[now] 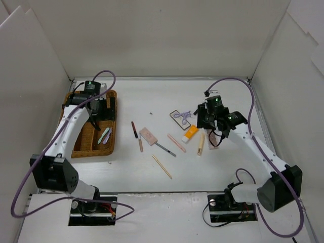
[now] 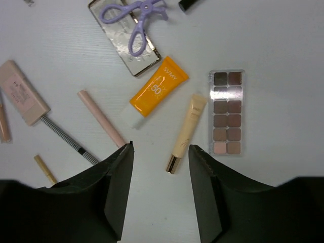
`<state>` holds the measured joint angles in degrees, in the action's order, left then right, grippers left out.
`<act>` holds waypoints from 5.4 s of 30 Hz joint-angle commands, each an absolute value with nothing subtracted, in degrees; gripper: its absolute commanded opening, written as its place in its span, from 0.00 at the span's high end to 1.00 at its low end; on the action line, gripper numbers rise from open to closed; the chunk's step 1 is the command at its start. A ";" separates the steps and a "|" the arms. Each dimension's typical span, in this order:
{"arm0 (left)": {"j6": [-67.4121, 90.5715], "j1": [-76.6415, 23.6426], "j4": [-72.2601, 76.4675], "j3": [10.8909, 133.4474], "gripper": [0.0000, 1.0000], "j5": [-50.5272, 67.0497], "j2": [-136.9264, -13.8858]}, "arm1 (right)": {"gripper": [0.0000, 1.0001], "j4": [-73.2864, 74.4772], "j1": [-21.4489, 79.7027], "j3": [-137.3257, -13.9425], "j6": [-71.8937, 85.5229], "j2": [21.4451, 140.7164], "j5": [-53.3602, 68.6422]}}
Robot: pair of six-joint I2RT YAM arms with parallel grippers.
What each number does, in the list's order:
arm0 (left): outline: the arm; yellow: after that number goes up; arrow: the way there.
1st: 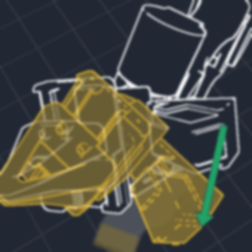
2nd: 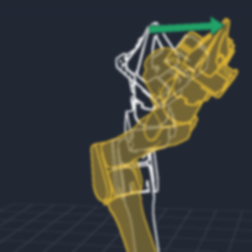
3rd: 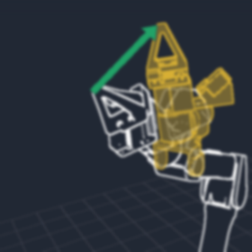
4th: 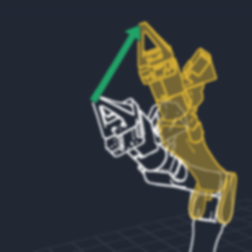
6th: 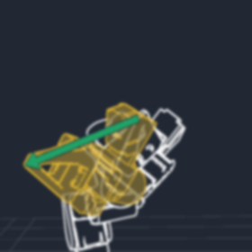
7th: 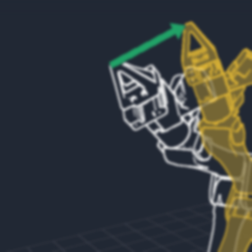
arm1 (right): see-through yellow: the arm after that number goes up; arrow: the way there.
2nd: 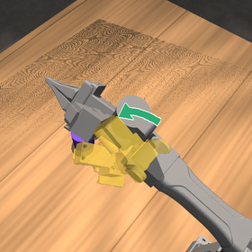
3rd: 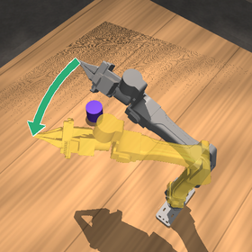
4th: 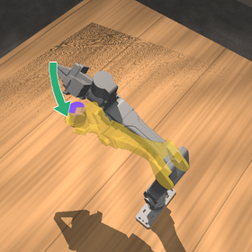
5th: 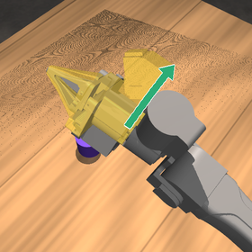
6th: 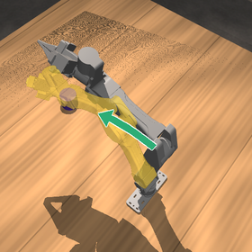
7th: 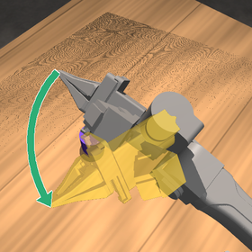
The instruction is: Organize the makeup
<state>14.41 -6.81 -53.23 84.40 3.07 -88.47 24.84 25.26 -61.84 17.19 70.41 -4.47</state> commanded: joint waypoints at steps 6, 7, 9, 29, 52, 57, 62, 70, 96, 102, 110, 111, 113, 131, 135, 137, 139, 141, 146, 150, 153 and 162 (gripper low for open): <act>18.01 -10.11 -42.64 74.10 0.10 11.68 -72.87 | 0.59 21.19 17.84 -73.38 20.30 89.01 -0.35; 18.02 -10.11 -41.76 72.44 0.10 12.65 -71.47 | 0.60 20.83 17.67 -75.65 19.78 90.69 1.13; 17.93 -10.72 -39.83 70.85 0.09 15.02 -70.58 | 0.60 19.61 17.14 -77.42 19.43 95.70 1.05; 14.24 -10.72 -32.43 63.81 0.09 21.97 -71.36 | 0.67 18.19 14.15 -96.42 17.40 120.58 5.53; 14.85 -11.25 -32.08 72.51 0.09 26.19 -80.24 | 1.00 17.40 13.10 -95.45 12.13 121.12 9.23; 15.29 -11.78 -31.64 74.35 0.09 27.86 -80.68 | 1.00 17.31 13.97 -93.88 8.71 117.08 9.14; 15.64 -12.30 -31.64 77.07 0.10 30.49 -82.26 | 1.00 17.23 16.87 -90.71 3.17 109.43 9.83; 16.70 -15.03 -32.08 83.58 0.20 37.08 -87.09 | 1.00 15.91 24.07 -86.22 -2.54 99.59 15.11; 16.44 -21.45 -32.43 86.05 0.61 47.54 -93.43 | 1.00 10.99 36.83 -86.13 -2.37 95.63 23.47; 16.87 -21.45 -31.55 84.29 0.67 49.04 -93.34 | 1.00 10.11 36.83 -86.13 -1.93 95.10 24.17; 16.96 -21.97 -31.55 83.06 0.78 49.74 -93.52 | 1.00 9.05 37.35 -86.04 -1.49 94.75 24.79; 16.96 -21.97 -31.47 83.06 0.86 49.92 -93.52 | 1.00 8.97 37.61 -85.96 -1.49 94.75 24.70; 17.14 -21.97 -31.38 83.14 1.00 50.36 -93.43 | 1.00 8.88 37.62 -85.96 -1.49 94.75 24.70; 10.73 -8.53 -39.54 79.10 1.00 29.14 -83.94 | 0.27 9.05 31.91 -82.18 2.37 87.55 10.47; 11.33 -6.51 -40.25 76.74 1.00 14.88 -81.30 | 0.26 9.05 29.98 -79.11 3.25 85.96 8.70; 12.12 -5.89 -40.43 76.12 1.00 8.64 -81.04 | 0.26 9.05 29.62 -77.97 3.78 85.52 8.53; 12.83 -5.89 -40.78 75.85 1.00 3.29 -81.47 | 0.26 9.05 29.62 -77.52 4.13 85.52 8.35; 13.97 -5.36 -41.05 75.68 1.00 0.28 -81.65 | 0.26 9.14 29.53 -76.82 4.13 85.52 8.26; 15.46 -5.36 -41.48 77.16 1.00 -6.93 -85.60 | 0.25 9.23 29.35 -75.59 3.87 84.82 7.21; 17.49 -5.36 -41.57 79.35 1.00 -10.63 -89.81 | 0.25 9.23 28.57 -74.62 3.69 84.29 6.94; 17.67 -5.36 -41.75 81.03 1.00 -14.57 -93.23 | 0.25 9.49 28.21 -73.92 3.60 83.94 6.77; 18.72 -7.46 -42.98 83.93 0.99 -23.54 -99.13 | 0.24 9.76 26.63 -72.69 3.43 83.41 6.68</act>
<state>17.58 -6.31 -42.06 80.49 -17.58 -99.61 11.81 27.44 -72.71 3.40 86.32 7.77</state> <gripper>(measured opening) 0.047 0.757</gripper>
